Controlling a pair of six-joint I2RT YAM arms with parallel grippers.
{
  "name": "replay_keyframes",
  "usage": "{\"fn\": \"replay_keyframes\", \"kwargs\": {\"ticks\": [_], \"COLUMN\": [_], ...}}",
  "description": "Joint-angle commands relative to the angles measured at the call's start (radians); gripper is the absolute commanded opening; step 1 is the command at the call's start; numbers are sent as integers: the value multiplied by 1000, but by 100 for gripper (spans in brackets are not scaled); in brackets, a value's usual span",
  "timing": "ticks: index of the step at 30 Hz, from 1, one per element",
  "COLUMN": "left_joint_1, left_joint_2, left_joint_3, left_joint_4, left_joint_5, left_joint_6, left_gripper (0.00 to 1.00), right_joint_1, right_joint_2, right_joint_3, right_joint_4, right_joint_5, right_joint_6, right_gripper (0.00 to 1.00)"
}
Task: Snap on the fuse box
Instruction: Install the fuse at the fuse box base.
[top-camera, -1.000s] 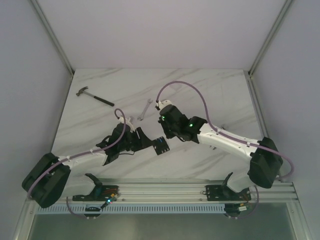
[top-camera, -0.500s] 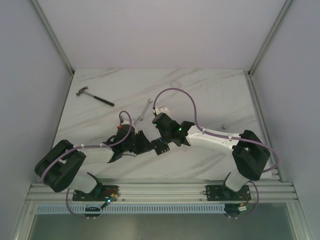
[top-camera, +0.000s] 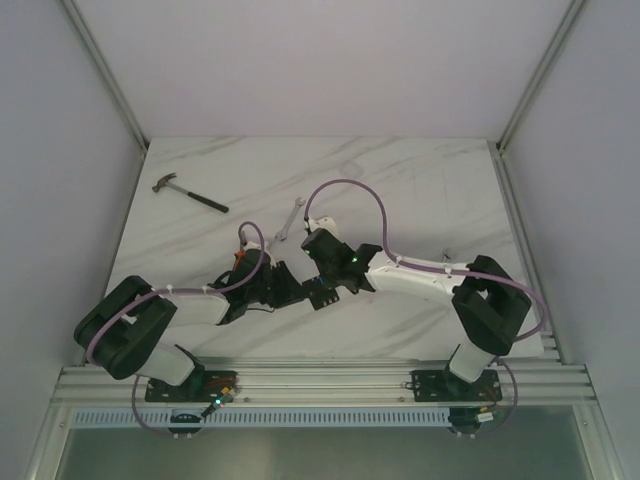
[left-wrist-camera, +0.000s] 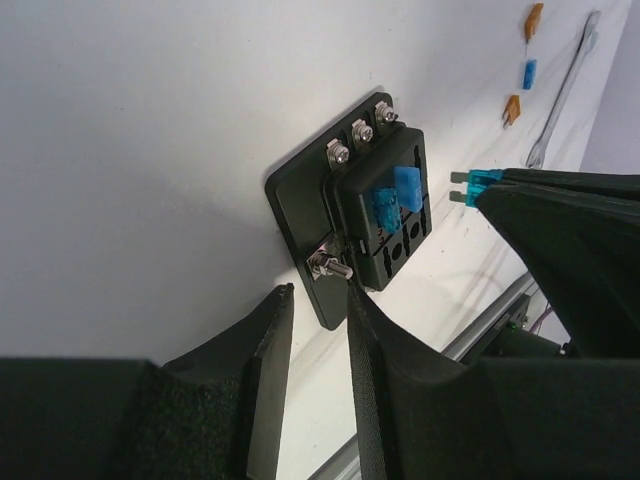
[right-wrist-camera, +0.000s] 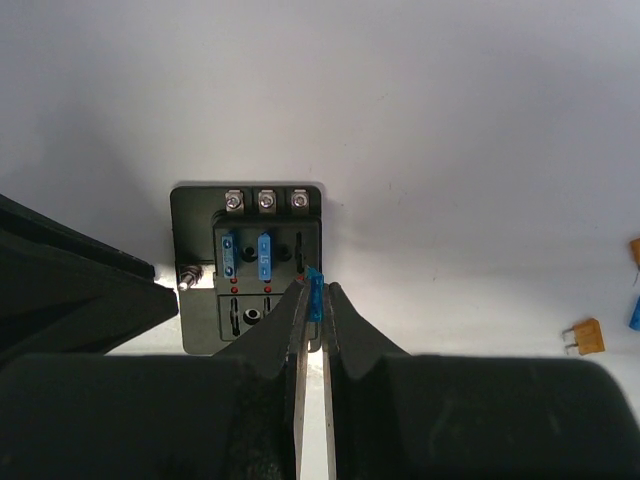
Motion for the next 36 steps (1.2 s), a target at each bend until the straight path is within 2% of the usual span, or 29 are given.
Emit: {"fn": "replay_keyframes", "kwargs": {"ticks": [1, 36], "left_joint_1": [2, 4], "left_joint_2": [-1, 46], "left_joint_3": [1, 4], "left_joint_4": [34, 48], "left_joint_5": [-11, -15], "left_joint_6": [-10, -28], "left_gripper": [37, 33], "right_joint_1": [7, 11], "right_joint_2": [22, 86], "right_joint_3": [12, 74], "right_joint_4": [18, 7], "right_joint_5": [24, 88], "right_joint_6": [20, 51], "right_gripper": [0, 0]}}
